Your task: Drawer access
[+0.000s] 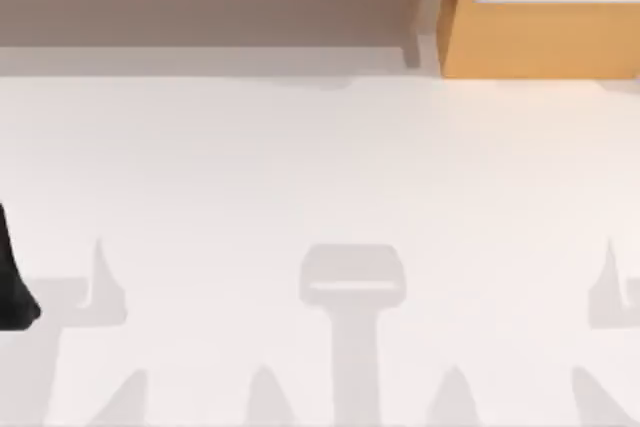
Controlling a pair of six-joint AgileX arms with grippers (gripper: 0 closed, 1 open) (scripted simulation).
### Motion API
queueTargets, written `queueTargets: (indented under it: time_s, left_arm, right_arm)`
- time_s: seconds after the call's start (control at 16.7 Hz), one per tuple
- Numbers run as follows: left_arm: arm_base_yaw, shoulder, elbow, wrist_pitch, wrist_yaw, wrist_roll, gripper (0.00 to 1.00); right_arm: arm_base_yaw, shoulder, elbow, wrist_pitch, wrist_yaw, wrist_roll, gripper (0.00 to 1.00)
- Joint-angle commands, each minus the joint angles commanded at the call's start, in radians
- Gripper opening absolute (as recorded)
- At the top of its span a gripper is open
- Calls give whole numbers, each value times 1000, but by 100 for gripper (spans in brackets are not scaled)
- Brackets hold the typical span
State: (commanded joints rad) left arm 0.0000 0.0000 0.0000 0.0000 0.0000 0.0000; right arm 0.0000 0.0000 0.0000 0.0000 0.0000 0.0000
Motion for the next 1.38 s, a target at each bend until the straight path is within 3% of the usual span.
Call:
queueTargets:
  time_s: [0.42, 1.08, 1.38]
  left_arm:
    - [0, 0, 0, 0, 0, 0, 100]
    - [0, 0, 0, 0, 0, 0, 100]
    - [0, 0, 0, 0, 0, 0, 100]
  right_arm:
    - [-84, 163, 84, 124, -85, 2, 100]
    - [-475, 1060, 425, 650, -460, 20, 100]
    - [-587, 1329, 529, 808, -573, 20, 100]
